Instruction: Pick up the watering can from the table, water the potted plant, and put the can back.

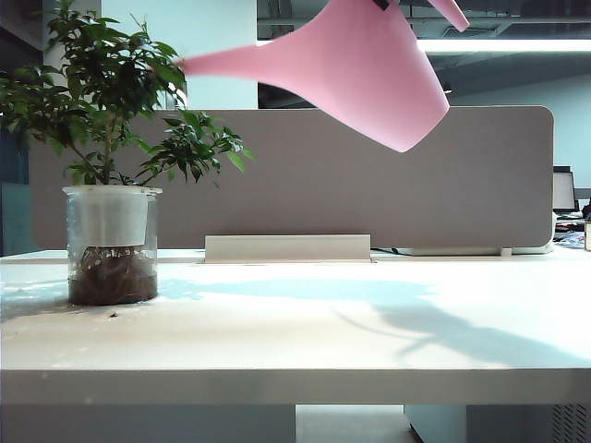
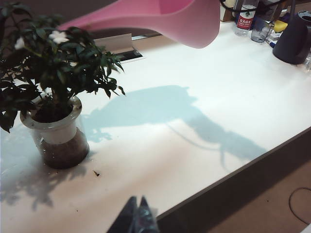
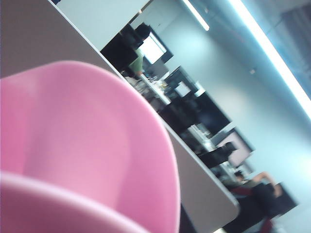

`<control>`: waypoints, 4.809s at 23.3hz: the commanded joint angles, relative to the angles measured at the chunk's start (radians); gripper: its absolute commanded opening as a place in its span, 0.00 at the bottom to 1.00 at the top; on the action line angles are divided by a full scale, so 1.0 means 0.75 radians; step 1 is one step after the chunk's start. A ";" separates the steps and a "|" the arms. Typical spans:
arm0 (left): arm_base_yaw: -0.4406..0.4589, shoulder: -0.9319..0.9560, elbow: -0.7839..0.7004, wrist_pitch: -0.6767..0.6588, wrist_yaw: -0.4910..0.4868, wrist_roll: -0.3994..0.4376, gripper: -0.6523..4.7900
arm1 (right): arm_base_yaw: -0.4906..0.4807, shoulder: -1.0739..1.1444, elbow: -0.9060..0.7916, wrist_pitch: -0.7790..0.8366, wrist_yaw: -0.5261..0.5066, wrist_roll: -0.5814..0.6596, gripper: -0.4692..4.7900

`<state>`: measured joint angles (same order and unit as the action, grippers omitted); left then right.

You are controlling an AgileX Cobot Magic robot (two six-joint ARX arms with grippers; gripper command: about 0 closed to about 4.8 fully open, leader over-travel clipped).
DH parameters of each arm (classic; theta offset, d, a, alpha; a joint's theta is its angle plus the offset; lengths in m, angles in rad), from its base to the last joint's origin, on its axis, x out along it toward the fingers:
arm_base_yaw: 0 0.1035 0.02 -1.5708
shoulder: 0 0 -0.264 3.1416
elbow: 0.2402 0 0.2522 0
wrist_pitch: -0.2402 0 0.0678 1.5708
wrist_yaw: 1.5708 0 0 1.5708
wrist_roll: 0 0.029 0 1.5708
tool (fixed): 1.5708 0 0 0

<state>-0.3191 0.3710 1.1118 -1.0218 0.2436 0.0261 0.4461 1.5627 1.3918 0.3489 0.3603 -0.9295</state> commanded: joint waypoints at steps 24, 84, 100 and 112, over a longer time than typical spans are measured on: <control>-0.002 0.001 0.005 0.017 0.006 0.004 0.11 | 0.055 0.099 0.311 0.149 -0.092 -0.414 0.08; -0.002 0.002 0.005 0.017 0.006 0.004 0.11 | 0.043 0.053 0.025 0.040 0.114 0.517 0.08; -0.002 0.002 0.005 0.017 0.007 0.004 0.11 | -0.307 0.046 -0.720 0.771 -0.220 1.208 0.08; -0.002 0.002 0.005 0.017 0.006 0.004 0.11 | -0.335 0.293 -0.764 0.948 -0.309 1.213 0.08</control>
<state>-0.3191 0.3717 1.1118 -1.0214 0.2440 0.0261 0.1955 1.7805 0.8135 0.9863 0.1287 -0.0444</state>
